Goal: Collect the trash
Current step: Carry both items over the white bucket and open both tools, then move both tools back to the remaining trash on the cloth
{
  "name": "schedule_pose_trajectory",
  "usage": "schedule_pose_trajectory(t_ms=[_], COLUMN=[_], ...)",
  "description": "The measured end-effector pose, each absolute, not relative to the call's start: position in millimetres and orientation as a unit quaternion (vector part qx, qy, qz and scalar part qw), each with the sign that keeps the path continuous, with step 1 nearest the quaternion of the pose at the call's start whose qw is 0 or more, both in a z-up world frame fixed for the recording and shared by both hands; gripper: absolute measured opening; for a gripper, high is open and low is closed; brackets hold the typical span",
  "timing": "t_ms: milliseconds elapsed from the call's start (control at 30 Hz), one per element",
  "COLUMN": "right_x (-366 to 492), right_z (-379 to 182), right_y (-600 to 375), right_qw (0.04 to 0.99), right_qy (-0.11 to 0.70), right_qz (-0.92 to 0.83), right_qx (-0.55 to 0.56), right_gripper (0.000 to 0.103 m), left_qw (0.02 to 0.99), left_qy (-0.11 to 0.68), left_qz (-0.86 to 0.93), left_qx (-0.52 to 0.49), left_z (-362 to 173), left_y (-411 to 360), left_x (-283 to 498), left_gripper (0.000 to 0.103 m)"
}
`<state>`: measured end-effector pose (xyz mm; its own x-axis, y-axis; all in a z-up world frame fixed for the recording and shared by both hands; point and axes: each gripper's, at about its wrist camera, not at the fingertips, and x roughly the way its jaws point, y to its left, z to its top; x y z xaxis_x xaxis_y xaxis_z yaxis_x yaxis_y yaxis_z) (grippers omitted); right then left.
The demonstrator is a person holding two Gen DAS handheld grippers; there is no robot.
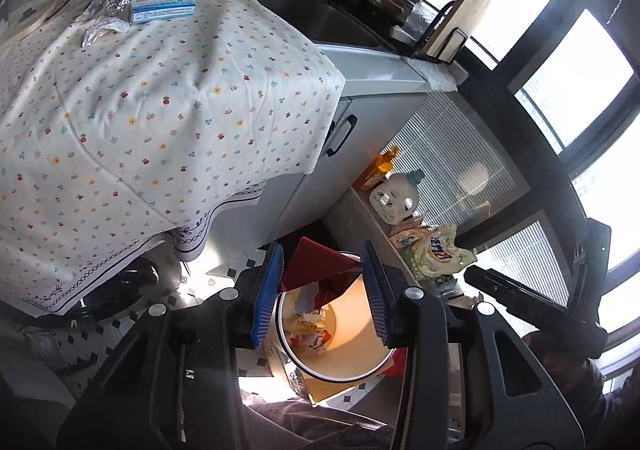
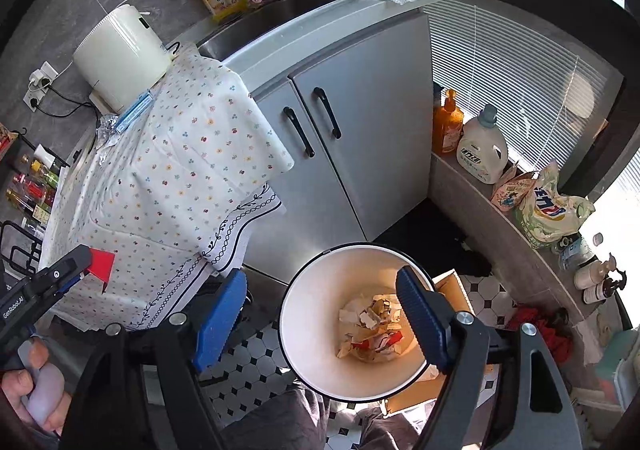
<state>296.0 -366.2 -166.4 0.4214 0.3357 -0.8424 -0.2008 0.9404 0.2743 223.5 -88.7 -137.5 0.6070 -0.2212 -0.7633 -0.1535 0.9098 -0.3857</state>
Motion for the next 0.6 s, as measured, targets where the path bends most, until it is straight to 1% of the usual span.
schedule_pose_trajectory(t_ms=[100,367,433,467,500,600], right_x=[287.9,263.6,258.0,255.6,253.4,249.6], right_z=[-162.0,-162.9,-162.9,-162.4,-161.9,-160.7], right_y=[-388.5,-457.4,-470.1,-475.0,-479.8,-491.6], right_qw=[0.849,0.855,0.856,0.857,0.857,0.856], right_qy=[0.506,0.501,0.498,0.496,0.495,0.493], right_qz=[0.137,0.060,0.048,0.042,0.037,0.026], right_qx=[0.071,0.118,0.128,0.132,0.136,0.154], right_gripper=[0.078,0.078,0.078,0.078,0.078,0.079], left_qw=[0.867,0.847,0.837,0.835,0.835,0.836], left_qy=[0.456,0.496,0.511,0.515,0.515,0.509], left_qz=[-0.050,-0.128,-0.143,-0.146,-0.150,-0.161], left_qx=[-0.196,-0.144,-0.133,-0.128,-0.125,-0.127], left_z=[-142.7,-152.3,-155.7,-156.3,-155.5,-150.6], left_y=[-112.7,-178.0,-192.1,-198.0,-202.2,-205.4], left_x=[236.9,262.7,268.0,269.4,270.1,270.3], left_gripper=[0.040,0.041,0.050,0.061,0.070,0.077])
